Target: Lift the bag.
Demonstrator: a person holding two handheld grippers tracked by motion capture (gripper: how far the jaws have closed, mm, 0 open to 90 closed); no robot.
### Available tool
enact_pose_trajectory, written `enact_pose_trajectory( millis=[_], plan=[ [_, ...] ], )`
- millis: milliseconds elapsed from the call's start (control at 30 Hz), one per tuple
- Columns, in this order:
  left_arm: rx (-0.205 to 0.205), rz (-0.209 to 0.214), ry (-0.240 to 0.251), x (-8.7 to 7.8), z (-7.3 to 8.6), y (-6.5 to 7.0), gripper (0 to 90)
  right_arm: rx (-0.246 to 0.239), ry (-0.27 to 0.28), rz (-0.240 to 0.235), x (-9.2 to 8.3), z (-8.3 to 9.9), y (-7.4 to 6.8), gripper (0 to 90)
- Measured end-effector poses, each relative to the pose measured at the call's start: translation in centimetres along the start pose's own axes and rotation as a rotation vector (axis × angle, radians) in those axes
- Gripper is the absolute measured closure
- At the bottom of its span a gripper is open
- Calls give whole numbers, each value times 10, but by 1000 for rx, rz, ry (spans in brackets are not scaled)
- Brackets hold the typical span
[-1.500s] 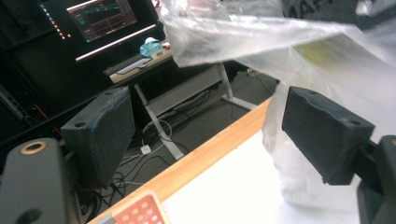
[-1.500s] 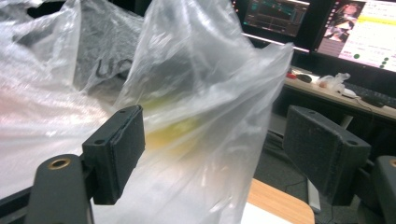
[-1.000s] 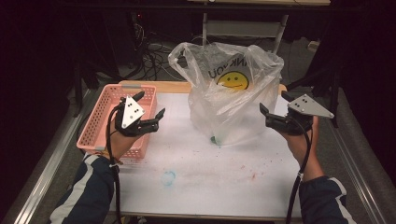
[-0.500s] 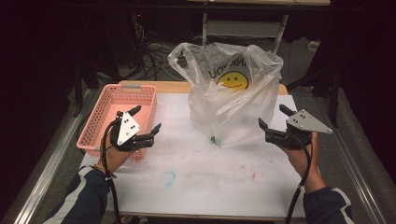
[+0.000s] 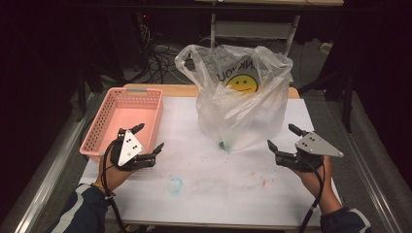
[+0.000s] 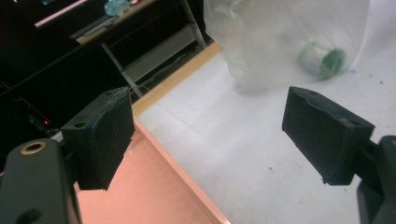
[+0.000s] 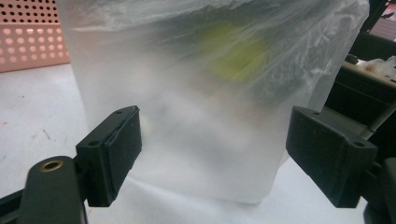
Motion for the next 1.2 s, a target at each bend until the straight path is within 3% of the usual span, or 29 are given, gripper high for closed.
enact_pose_trajectory(
  millis=[133, 433, 800, 1033, 1200],
  plan=[
    [21, 5, -15, -1, 10, 7, 166, -16, -8, -17, -1, 9, -7, 185],
    [23, 24, -20, -7, 22, 18, 166, -42, -10, -40, -7, 25, -22, 184],
    [52, 40, -52, -13, 44, 33, 166, -30, -31, -65, -9, 47, -34, 174],
    [42, 88, -105, -10, 60, 43, 166, -44, -71, -87, -8, 66, -45, 172],
    [49, 100, -136, -10, 67, 48, 166, -57, -100, -108, -7, 76, -54, 171]
  ],
)
Point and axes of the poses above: each handheld gripper's, and its own axes: x roughly forward along the jaws, z roughly out of its underside, y roughly to its right, the point moved 8 cm from there along x, roughly forward along the jaws, and after that the axes turned 15 degrees about -y, right-handed, at the moved point
